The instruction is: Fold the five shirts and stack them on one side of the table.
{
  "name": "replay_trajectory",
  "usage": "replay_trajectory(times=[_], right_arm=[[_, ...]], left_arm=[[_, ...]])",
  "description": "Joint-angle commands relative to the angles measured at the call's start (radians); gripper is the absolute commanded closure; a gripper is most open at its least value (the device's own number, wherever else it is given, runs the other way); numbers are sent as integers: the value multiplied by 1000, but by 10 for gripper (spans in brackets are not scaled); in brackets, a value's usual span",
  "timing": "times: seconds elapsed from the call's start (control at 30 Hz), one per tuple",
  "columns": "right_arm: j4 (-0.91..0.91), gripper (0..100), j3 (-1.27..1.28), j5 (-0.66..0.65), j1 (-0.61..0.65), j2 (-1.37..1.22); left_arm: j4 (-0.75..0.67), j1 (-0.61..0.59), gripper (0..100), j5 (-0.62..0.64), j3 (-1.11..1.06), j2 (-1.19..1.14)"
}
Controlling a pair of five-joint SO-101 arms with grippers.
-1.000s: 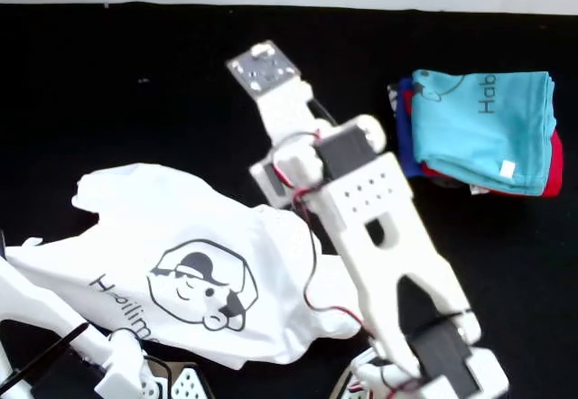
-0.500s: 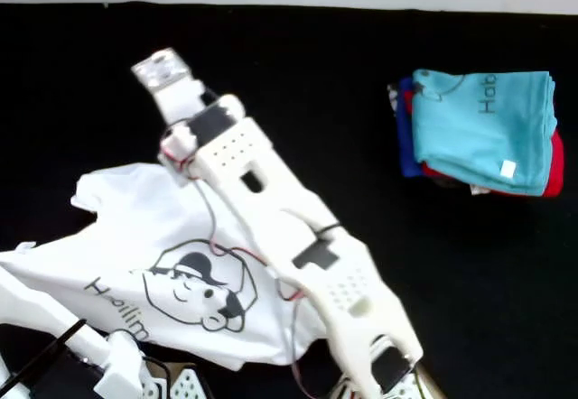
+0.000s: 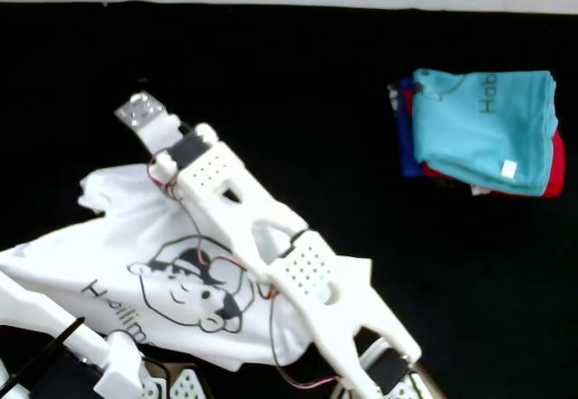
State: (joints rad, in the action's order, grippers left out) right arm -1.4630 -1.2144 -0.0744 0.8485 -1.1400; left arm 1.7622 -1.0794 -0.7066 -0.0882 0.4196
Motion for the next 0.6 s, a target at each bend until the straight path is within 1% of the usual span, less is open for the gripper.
replay_trajectory(times=[0.0, 0.03, 0.13, 0.27, 0.33, 0.43, 0.57], right_arm=[[-30, 978, -61, -37, -59, 25], [-38, 966, -70, -32, -71, 33], [-62, 995, -113, -38, -117, 58], [-154, 993, -211, -38, -189, 94], [-211, 993, -275, -40, -225, 113], [-282, 993, -386, -40, -283, 139], [-300, 993, -495, -40, -387, 200]], left_arm=[[5, 33, 992, -5, -2, 15], [5, 48, 992, -5, -10, 15], [5, 105, 992, -3, -54, 15], [5, 186, 992, 0, -119, 13], [-2, 229, 992, 37, -136, 13], [-54, 291, 992, 114, -131, 13], [-127, 380, 992, 189, -35, 13]])
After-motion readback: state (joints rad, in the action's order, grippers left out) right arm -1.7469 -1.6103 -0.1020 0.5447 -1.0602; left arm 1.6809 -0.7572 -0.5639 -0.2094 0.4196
